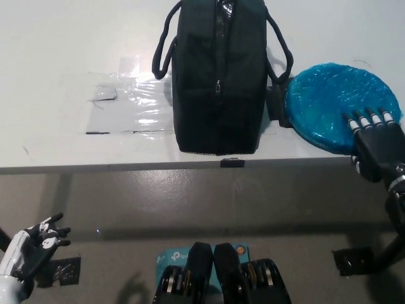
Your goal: The robot uses its right hand to pick up a stack of plates kept in the middle of the desk and put it inside a bag kept next to it
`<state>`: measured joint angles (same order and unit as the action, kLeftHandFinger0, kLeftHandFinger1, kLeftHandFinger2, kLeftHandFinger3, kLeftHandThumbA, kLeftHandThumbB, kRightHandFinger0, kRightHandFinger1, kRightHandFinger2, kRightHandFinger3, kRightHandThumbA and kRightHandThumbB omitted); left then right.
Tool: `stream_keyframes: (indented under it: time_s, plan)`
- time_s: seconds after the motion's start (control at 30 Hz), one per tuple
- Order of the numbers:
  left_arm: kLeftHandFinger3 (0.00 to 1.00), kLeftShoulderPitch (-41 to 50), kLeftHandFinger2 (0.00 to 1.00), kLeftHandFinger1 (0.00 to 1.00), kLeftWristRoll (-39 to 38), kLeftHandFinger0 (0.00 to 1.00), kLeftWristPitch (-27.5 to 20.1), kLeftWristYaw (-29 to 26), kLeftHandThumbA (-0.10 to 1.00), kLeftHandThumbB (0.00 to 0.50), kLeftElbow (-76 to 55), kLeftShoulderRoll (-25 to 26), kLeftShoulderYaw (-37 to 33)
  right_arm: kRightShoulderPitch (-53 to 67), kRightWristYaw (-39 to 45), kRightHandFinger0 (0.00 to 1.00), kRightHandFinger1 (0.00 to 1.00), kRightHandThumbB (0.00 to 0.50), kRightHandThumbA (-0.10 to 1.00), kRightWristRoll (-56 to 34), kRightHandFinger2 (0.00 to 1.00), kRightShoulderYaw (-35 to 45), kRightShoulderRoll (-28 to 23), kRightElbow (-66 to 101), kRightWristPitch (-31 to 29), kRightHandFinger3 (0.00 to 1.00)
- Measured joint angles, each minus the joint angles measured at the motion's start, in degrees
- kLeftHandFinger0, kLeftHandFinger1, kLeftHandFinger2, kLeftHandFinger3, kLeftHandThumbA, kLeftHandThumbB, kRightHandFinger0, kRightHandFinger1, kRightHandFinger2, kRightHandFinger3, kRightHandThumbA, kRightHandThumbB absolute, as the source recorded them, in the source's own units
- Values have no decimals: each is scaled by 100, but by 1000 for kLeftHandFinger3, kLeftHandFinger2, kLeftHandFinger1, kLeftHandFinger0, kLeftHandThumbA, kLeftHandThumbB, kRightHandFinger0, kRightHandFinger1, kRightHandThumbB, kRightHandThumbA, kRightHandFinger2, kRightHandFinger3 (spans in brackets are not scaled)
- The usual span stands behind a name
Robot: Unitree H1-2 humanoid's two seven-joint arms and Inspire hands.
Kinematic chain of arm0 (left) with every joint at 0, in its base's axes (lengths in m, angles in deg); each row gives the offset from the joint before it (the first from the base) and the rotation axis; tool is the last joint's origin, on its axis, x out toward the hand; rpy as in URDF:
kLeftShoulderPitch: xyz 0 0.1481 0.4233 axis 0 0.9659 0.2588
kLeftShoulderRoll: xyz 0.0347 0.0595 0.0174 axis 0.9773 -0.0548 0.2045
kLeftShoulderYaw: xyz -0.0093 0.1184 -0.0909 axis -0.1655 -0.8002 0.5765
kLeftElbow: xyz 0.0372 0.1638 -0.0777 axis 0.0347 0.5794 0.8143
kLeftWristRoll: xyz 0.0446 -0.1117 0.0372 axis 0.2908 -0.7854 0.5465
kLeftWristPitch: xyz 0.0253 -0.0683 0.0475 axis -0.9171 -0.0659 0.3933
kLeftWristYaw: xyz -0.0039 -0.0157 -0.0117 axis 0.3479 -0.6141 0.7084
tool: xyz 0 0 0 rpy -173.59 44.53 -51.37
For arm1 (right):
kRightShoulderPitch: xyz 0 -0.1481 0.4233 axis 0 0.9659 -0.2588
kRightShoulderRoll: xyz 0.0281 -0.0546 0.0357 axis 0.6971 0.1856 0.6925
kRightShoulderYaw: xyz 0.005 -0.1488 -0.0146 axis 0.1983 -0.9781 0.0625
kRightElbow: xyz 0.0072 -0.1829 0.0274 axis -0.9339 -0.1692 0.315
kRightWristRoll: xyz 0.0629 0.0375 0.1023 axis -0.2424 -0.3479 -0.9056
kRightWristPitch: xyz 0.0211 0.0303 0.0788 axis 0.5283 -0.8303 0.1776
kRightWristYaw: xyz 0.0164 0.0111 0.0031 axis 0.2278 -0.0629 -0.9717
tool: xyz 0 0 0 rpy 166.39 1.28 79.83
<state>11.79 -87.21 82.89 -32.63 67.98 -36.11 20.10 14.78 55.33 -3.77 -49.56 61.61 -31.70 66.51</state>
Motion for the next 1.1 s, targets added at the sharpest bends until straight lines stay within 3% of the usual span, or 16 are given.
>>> stream_keyframes:
  time_s: [0.03, 0.07, 0.1, 0.13, 0.17, 0.2, 0.27, 0.3, 0.33, 0.4, 0.43, 0.47, 0.63, 0.67, 0.7, 1.1]
  plan:
    - [973, 0, 866, 723, 8, 640, 0, 0, -100, 87, 0, 0, -2, -37, 1, 606, 447, 500, 284, 28, 454, -64, -26, 2, -4, 1000]
    - [967, 0, 861, 725, 15, 650, 0, 0, -100, 85, 0, 0, -3, -75, 1, 86, 80, 500, 276, 43, 234, -114, -47, 3, -8, 1000]
    - [962, 0, 855, 722, 20, 649, 0, 0, -100, 83, 0, 0, -5, -98, -4, 6, 10, 500, 231, 72, 62, -172, -64, 0, -11, 1000]
    - [959, 0, 852, 720, 30, 649, -1, 0, -100, 84, 0, 0, -7, -119, -20, 0, 0, 487, 214, 107, 19, -228, -75, 0, -17, 1000]
    - [950, 0, 849, 717, 38, 652, -3, 1, -100, 90, 1, 0, -9, -130, -67, 0, 6, 329, -21, 149, 41, -293, -77, -9, -23, 1000]
    - [945, -1, 848, 717, 48, 657, -5, 1, -100, 93, 1, 0, -11, -135, -125, 0, 0, 182, -99, 186, 46, -358, -78, -21, -31, 1000]
    - [947, -1, 856, 726, 58, 666, -5, 1, -100, 97, 1, 0, -15, -136, -305, 0, 10, 84, -100, 276, 81, -500, -88, -67, -54, 1000]
    - [947, -2, 859, 727, 64, 658, -5, 1, -100, 88, 1, 0, -16, -136, -434, 0, 67, 109, -31, 313, 164, -562, -101, -92, -77, 825]
    - [946, -2, 861, 725, 68, 649, -5, 1, -100, 91, 2, 0, -16, -136, -531, 0, 115, 92, -1, 341, 248, -600, -117, -100, -104, 543]
    - [947, -2, 858, 723, 75, 652, -4, 0, -100, 90, 4, 0, -18, -136, -741, 0, 187, 55, -45, 352, 421, -616, -128, -156, -156, 308]
    - [949, -2, 858, 724, 78, 655, -4, 0, -100, 91, 5, 0, -23, -136, -891, 0, 189, 33, -56, 352, 435, -620, -128, -206, -200, 335]
    - [952, -2, 858, 725, 83, 657, -4, 0, -100, 91, 4, 0, -26, -136, -992, 0, 175, 6, -91, 351, 435, -623, -128, -239, -241, 268]
    - [964, -1, 839, 708, 124, 630, -11, 5, -100, 104, 4, 10, -45, -136, -1478, 0, 218, 0, -100, 307, 505, -596, -144, -377, -476, 328]
    - [964, -1, 832, 706, 130, 618, -11, 12, -100, 105, 4, 15, -47, -136, -1507, 0, 211, 0, -100, 290, 506, -578, -147, -373, -505, 199]
    - [965, -1, 829, 702, 137, 612, -11, 21, -100, 110, 3, 19, -50, -135, -1533, 0, 206, 30, -100, 268, 498, -558, -150, -369, -528, 235]
    - [982, 6, 825, 694, 204, 643, -16, 120, -100, 122, -13, 41, -89, -89, -1529, 0, 122, 15, -100, -105, 366, -305, -175, -146, -714, 72]
